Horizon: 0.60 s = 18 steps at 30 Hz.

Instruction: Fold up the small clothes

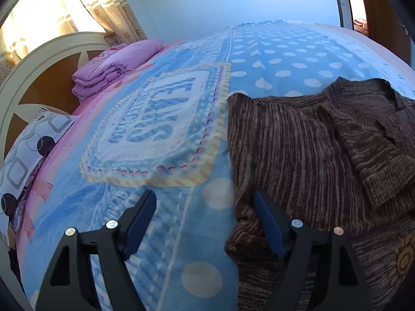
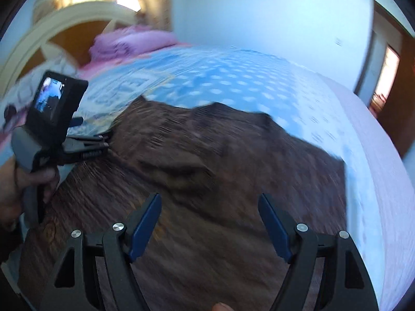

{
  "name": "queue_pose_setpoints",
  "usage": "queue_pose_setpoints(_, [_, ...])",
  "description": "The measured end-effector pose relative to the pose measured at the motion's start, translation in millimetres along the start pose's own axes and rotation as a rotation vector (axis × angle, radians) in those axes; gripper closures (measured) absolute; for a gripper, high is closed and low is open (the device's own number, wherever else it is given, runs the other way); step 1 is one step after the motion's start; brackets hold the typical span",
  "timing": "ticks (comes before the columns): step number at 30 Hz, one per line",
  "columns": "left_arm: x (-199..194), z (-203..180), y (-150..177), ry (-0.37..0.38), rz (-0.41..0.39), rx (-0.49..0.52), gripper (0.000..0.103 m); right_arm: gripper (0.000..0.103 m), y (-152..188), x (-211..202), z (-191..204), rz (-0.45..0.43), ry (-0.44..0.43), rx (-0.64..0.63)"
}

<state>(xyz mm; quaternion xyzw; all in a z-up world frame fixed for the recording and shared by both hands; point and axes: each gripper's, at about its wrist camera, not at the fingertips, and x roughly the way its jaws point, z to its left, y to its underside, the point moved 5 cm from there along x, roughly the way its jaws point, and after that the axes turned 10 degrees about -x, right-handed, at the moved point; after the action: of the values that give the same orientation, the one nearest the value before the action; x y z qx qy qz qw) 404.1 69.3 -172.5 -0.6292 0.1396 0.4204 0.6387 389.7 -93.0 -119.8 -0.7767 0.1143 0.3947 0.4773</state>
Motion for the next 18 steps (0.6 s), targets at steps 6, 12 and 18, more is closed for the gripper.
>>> queue_pose_setpoints(6, [9.7, 4.4, 5.7, 0.04, 0.015, -0.04, 0.016, 0.039, -30.8, 70.4, 27.5, 0.101, 0.044, -0.105])
queue_pose_setpoints(12, [10.1, 10.3, 5.1, 0.07, 0.021, -0.077, 0.013, 0.039, -14.0, 69.1, -87.8, 0.155, 0.376, 0.152])
queue_pose_setpoints(18, [13.4, 15.1, 6.0, 0.106, 0.042, -0.117, 0.011, 0.039, -16.2, 35.9, -53.2, 0.049, 0.163, 0.09])
